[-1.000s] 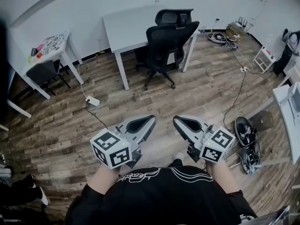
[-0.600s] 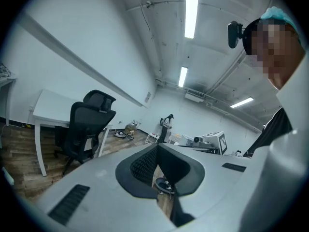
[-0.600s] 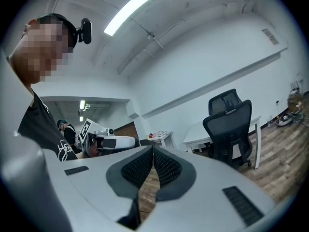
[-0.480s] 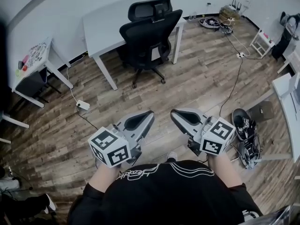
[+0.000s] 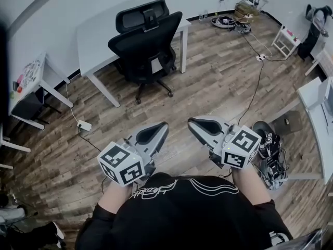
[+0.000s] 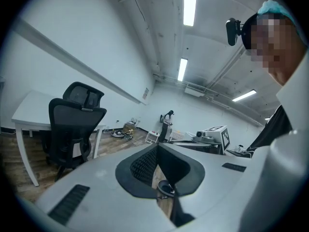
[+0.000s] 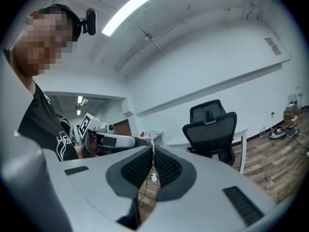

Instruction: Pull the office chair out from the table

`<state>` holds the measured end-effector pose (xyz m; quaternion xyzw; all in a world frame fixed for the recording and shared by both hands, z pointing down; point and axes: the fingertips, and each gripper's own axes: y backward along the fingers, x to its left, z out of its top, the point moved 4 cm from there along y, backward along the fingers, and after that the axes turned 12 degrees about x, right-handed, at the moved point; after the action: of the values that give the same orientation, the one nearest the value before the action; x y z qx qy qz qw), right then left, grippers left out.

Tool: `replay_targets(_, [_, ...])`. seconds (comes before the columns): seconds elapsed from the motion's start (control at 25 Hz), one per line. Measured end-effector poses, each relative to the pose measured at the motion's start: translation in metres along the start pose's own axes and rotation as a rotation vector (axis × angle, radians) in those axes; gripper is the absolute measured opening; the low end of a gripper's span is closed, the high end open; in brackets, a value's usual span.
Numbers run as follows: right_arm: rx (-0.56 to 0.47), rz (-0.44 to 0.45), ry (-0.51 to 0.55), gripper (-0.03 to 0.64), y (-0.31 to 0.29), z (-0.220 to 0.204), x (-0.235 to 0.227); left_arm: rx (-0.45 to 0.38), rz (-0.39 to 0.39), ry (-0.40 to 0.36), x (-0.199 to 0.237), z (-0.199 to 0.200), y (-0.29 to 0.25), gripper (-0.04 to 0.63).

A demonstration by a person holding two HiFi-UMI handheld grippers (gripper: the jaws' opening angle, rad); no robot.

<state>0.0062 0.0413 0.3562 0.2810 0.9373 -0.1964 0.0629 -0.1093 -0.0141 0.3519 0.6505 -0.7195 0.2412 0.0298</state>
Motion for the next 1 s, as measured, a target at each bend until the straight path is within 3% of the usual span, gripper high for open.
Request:
replay_targets(0.16, [0.001,0.017,-0.005,0.037,-0.006,0.002,-0.018,0.018,-0.012,-0.026,0.008,0.006,-0.014,0.006])
replay_targets(0.4, [0.043,-0.003,-0.001,0.037,-0.025,0.006,-0.06,0.014,-0.02,0.015,0.052,0.02,-0.04,0.006])
replay_targets(0.68, [0.078,-0.02,0.002,0.037,-0.071,0.033,-0.138,0.028,-0.032,0.002,0.131,0.053,-0.087,0.006])
replay_targets(0.84, [0.093,0.001,0.002,0.037,-0.113,0.065,-0.19,0.038,0.003,-0.031,0.189,0.086,-0.109,0.008])
replay_targets(1.0, [0.115,0.022,0.014,0.037,-0.158,0.091,-0.238,0.054,0.042,-0.01,0.255,0.11,-0.121,0.008])
